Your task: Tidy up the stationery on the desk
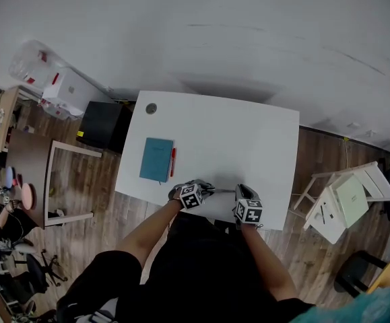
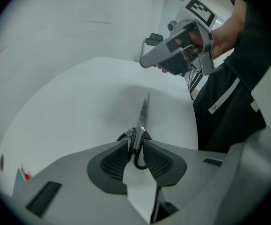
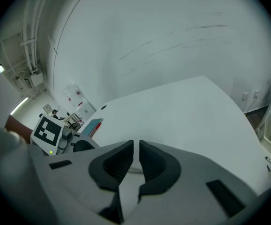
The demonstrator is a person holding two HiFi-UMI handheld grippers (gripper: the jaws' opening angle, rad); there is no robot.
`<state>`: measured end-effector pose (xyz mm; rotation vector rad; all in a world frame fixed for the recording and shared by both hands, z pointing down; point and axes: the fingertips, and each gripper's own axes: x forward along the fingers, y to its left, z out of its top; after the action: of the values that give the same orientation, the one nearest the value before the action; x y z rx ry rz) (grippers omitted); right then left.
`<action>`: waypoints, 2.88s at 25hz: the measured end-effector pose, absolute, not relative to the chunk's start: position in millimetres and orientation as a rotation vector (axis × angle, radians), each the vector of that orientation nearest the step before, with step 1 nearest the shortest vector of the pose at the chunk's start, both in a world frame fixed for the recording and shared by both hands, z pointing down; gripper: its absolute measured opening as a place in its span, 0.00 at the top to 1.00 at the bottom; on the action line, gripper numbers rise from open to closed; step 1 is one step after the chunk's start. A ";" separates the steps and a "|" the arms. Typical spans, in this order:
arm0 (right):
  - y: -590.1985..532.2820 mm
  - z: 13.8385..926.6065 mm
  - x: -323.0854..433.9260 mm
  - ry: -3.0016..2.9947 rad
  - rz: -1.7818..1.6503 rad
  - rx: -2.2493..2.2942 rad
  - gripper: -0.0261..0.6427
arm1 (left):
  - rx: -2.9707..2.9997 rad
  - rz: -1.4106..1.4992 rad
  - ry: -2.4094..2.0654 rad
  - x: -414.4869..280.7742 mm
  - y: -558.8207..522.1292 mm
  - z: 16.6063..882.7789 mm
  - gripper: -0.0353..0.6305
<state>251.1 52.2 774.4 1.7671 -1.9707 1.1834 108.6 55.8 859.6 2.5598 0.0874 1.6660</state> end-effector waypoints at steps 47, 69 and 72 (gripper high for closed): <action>-28.1 762.4 88.4 -2.114 0.919 1.307 0.88 | 1.807 0.914 -1.080 -12.2 -31.5 850.8 0.82; -7.7 762.5 126.0 -2.106 0.983 1.405 0.88 | 1.800 0.908 -1.160 -3.9 -30.1 839.6 0.81; -8.6 753.1 135.1 -2.120 0.968 1.444 0.88 | 1.866 0.894 -1.158 2.1 -28.5 825.1 0.81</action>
<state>135.1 -8.6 753.1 1.4443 -2.1200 0.9683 2.1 -28.5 825.1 1.8660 -1.1582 0.8936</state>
